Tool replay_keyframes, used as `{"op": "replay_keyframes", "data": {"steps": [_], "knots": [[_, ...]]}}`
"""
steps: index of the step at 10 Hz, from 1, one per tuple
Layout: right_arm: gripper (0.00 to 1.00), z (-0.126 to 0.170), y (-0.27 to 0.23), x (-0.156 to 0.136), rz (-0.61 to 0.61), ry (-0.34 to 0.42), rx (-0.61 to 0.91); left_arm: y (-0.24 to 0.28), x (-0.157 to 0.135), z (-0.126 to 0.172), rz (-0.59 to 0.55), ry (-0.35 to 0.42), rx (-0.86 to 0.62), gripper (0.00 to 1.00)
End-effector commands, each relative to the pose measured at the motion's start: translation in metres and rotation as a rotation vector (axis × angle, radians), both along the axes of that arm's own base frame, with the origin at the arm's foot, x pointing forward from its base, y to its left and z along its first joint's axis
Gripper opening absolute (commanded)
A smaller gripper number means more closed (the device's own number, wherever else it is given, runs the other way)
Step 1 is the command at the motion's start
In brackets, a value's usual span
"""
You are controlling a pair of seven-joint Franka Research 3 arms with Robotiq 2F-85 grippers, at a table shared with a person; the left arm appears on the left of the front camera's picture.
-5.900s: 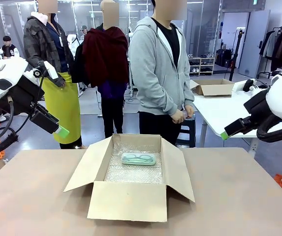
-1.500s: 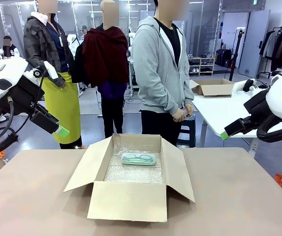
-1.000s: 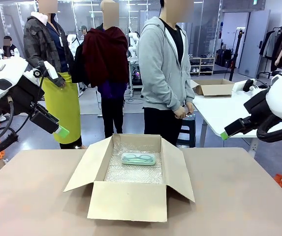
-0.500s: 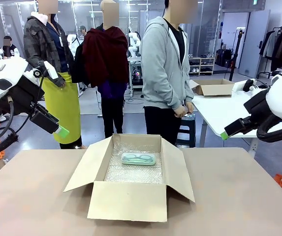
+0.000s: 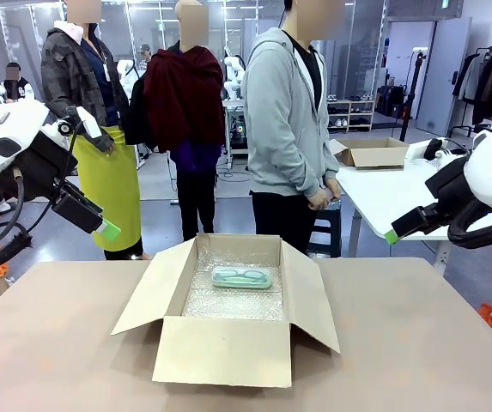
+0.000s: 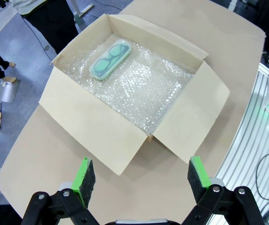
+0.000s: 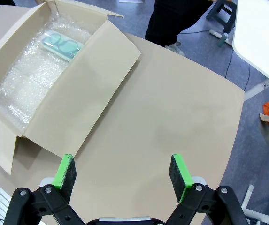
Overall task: Pack the glasses set securely to prepare it for shipping.
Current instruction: Put the Glasses case from the right side of the table into the Package Box.
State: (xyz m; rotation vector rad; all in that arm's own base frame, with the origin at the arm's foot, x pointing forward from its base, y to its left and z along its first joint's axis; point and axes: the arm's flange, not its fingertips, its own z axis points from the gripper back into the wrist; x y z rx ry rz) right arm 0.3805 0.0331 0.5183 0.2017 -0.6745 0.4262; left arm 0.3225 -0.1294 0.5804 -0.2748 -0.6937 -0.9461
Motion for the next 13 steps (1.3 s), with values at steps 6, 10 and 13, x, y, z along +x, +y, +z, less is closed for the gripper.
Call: {"op": "replay_keyframes", "data": {"steps": [6, 10, 13], "knots": [[1.00, -0.0004, 0.0013, 0.0002, -0.002, -0.003, -0.001, 0.0008, 0.0003, 0.0016, 0.001, -0.009, -0.005, 1.00], [1.00, -0.0004, 0.0013, 0.0002, -0.002, -0.003, -0.001, 0.0008, 0.0003, 0.0016, 0.001, -0.009, -0.005, 1.00], [1.00, -0.0004, 0.0013, 0.0002, -0.002, -0.003, -0.001, 0.0008, 0.0003, 0.0016, 0.001, -0.009, -0.005, 1.00]]}}
